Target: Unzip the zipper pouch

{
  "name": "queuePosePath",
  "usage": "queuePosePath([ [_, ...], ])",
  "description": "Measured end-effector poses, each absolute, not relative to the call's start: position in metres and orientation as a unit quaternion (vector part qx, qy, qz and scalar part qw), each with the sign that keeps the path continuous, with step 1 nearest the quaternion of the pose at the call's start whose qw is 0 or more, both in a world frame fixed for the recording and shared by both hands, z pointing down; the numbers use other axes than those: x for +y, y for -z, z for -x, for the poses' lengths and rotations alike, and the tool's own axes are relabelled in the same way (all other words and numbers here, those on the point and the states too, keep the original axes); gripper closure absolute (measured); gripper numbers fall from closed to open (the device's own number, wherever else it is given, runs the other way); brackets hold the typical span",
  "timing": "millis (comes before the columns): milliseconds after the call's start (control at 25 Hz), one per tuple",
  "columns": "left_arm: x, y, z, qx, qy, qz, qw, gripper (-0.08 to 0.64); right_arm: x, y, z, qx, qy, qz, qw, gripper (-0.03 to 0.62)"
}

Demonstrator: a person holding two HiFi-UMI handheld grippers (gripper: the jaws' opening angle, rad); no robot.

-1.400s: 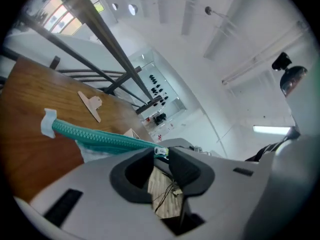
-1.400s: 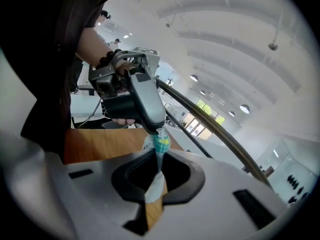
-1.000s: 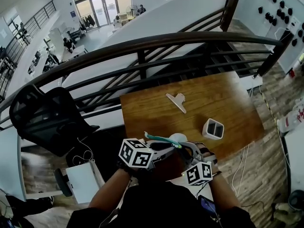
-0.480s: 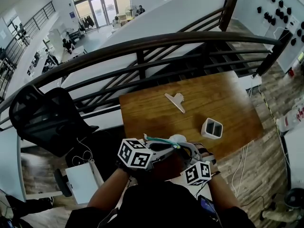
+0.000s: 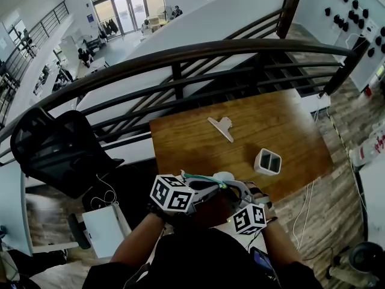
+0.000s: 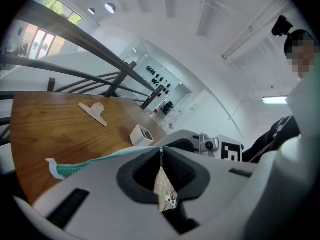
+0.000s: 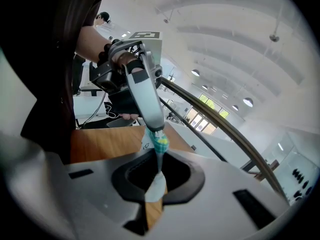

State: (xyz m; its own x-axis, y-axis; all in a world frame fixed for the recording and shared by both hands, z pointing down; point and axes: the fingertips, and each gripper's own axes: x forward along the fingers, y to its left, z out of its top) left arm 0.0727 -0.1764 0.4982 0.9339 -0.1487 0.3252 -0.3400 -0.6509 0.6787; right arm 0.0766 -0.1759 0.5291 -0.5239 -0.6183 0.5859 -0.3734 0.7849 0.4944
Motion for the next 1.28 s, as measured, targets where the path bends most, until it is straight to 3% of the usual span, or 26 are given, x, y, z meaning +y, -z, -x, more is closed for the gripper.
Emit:
queuePosePath([
  [960, -0.186, -0.490, -0.071, -0.173, -0.132, -0.903, 0.371, 0.540, -0.170, -0.510, -0.080, -0.874, 0.126, -0.299, 0.362, 0.591],
  [1280, -0.188, -0.492, -0.070, -0.216, -0.182, -0.912, 0.296, 0.545, -0.170, -0.514, -0.087, -0.872, 0.113, -0.312, 0.359, 0.591],
])
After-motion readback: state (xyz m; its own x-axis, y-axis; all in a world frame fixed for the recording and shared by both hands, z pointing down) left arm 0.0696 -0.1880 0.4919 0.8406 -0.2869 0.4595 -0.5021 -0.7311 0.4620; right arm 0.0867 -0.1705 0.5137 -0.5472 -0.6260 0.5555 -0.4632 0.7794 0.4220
